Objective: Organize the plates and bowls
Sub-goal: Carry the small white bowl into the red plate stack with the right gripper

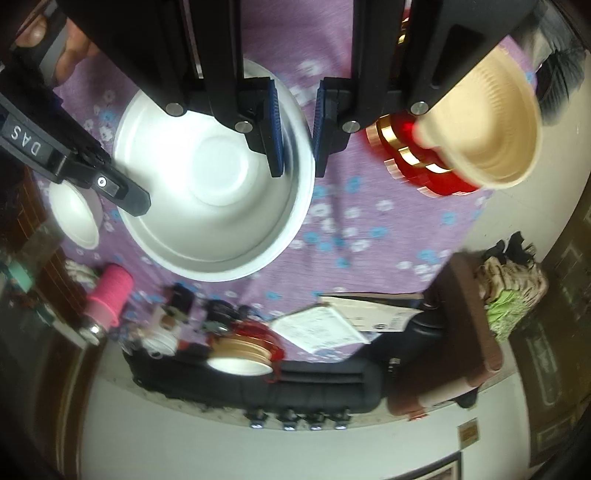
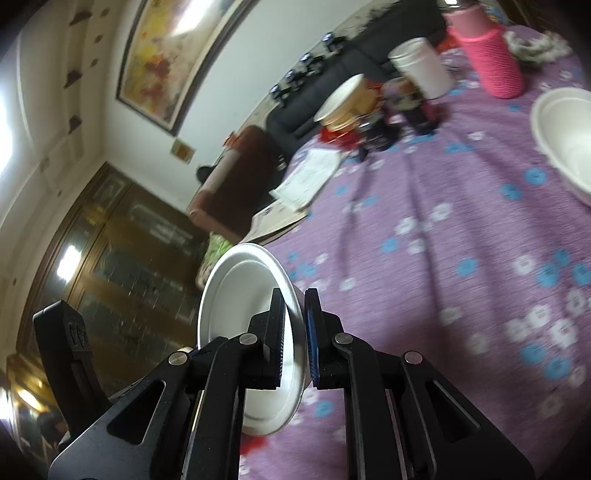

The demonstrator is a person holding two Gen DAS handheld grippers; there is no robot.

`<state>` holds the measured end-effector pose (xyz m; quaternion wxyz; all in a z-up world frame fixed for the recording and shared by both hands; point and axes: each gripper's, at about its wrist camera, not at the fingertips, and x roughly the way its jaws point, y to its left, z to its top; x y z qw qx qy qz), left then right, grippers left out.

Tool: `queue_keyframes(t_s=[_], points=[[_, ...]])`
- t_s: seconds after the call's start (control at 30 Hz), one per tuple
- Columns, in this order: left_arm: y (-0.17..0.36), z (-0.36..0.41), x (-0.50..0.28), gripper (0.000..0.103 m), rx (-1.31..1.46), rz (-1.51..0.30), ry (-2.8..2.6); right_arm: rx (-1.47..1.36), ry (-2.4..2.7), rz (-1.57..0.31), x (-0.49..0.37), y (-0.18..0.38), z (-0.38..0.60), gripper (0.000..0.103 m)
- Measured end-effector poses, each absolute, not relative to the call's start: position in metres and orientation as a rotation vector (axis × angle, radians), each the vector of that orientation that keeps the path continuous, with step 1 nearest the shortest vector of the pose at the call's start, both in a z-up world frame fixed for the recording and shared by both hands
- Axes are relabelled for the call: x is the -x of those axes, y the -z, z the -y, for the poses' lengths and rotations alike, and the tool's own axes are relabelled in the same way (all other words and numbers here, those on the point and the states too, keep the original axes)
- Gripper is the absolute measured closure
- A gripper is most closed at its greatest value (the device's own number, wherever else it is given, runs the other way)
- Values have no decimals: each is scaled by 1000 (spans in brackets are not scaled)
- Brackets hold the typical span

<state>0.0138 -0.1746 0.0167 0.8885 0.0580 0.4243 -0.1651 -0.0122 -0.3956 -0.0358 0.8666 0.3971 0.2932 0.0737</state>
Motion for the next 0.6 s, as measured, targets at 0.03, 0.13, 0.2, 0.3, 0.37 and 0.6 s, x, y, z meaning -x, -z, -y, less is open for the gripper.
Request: queue_keyframes(t_s=[0.03,0.13,0.2,0.3,0.37,0.6], points=[[-20,162,-12,90,-109,-874,335,-826,-172,-621,10,33,387,92],[-25,128,-6,90,-87,-866,306,-810,-236,-644,1,28,357,92],[-25,107,-3,90,-80,-865,276,-776,-267,-665,-6,25,332,92],[-21,76,-2,89,-69,-872,231,-732,-316,-701,-16,27,294,92],[-18,58,-1,89,-54,-883,209,-713,-337,-719,-23,30,275,92],[-5,18,-3,88,-25,-905,143,-615,-366,-772,-42,39,220,92]])
